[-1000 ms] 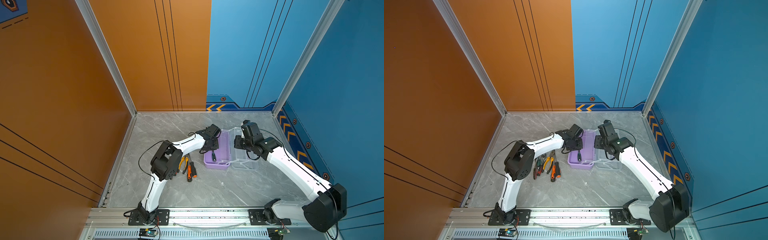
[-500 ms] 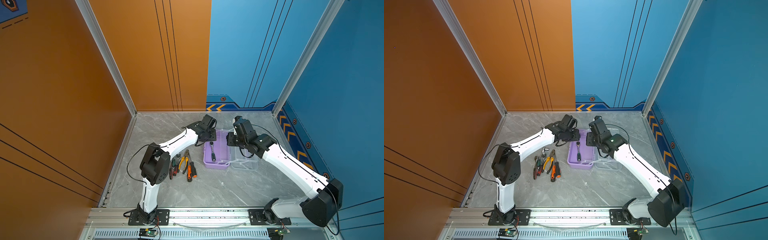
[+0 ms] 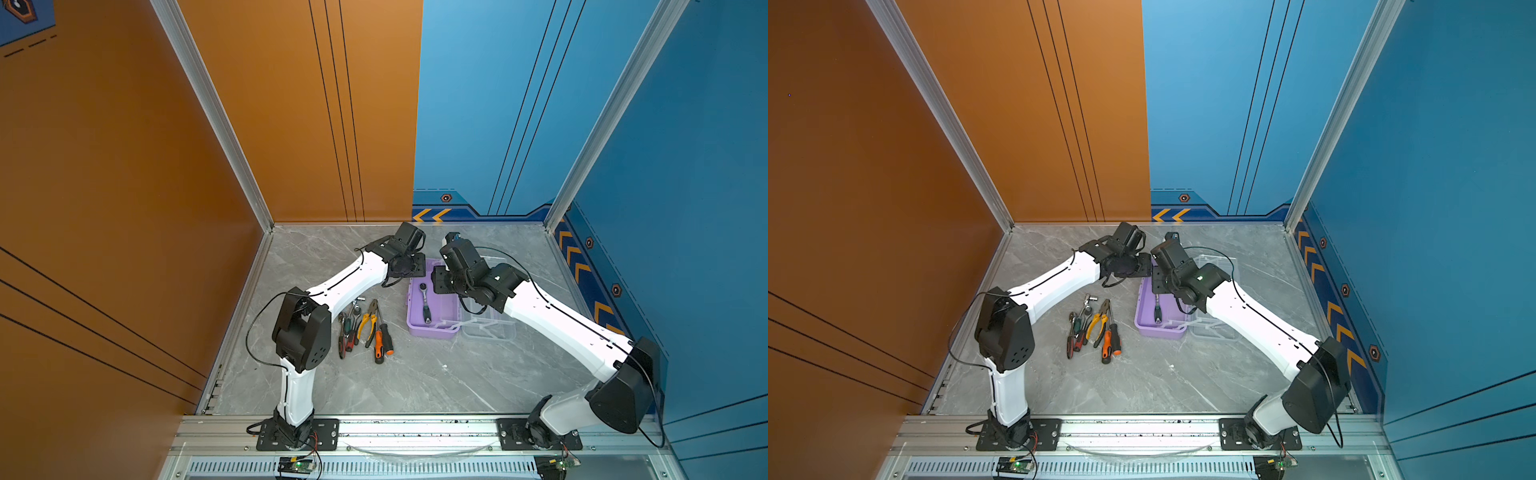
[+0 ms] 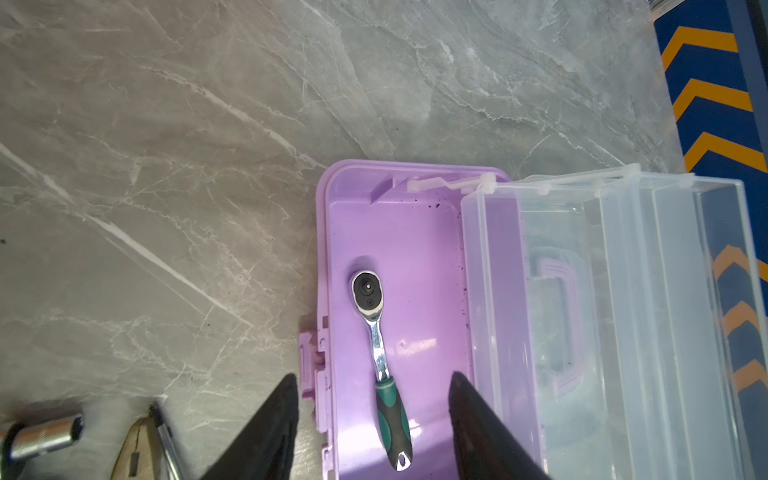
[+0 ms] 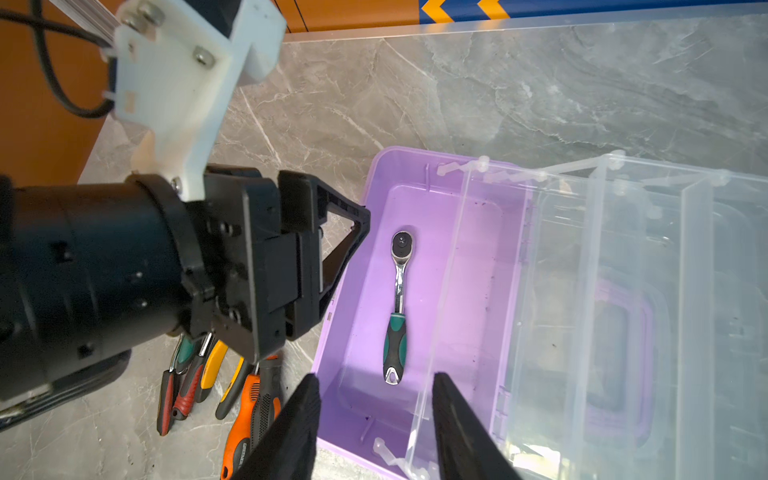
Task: Pack the tool kit
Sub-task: 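Open the left gripper and draw it back toward the tools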
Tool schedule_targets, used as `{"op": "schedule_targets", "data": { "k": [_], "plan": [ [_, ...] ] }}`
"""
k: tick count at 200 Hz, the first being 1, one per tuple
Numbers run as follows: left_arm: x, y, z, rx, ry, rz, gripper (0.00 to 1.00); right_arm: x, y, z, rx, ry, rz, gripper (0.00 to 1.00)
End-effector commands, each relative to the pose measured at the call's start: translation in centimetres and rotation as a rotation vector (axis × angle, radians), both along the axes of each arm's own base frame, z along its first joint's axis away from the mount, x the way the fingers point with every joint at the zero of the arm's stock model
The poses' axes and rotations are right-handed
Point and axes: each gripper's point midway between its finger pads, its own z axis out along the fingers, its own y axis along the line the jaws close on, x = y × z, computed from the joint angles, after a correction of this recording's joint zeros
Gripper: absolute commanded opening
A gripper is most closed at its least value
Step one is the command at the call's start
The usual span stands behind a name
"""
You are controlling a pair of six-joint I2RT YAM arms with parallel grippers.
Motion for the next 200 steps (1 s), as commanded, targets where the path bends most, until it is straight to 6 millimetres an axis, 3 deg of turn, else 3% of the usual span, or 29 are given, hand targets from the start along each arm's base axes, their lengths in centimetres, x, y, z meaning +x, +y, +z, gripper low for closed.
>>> {"op": "schedule_targets", "data": {
  "k": [1, 36, 68, 107, 114, 160, 200],
  "plan": [
    [-2.0, 2.2, 1.5, 0.028, -0.007, 0.000, 0.60, -0.5, 0.7, 0.0, -0.042, -0.007, 0.009, 0.53],
    [-4.9, 6.6, 2.3, 0.078, -0.041, 0.066, 0.61, -1.4, 2.2, -0.9, -0.095, -0.027, 0.066, 0.60],
    [-7.6, 12.7, 1.5, 0.070, -0.017, 0.200, 0.60, -1.9, 3.0, -1.1, -0.105, -0.036, 0.106, 0.62],
    [-9.7, 19.0, -1.1, 0.080, 0.037, 0.351, 0.53, -1.7, 4.3, -2.6, -0.082, 0.014, 0.132, 0.58],
    [-10.5, 19.9, -2.8, 0.104, 0.076, 0.363, 0.51, -1.6, 4.6, -2.9, -0.083, 0.019, 0.136, 0.57],
    [-13.0, 22.3, -8.4, 0.171, 0.219, 0.393, 0.38, -1.5, 5.7, -4.4, -0.073, 0.061, 0.145, 0.55],
    [-14.4, 22.8, -10.8, 0.176, 0.257, 0.394, 0.33, -1.6, 5.9, -5.0, -0.065, 0.078, 0.137, 0.54]
  ]
}}
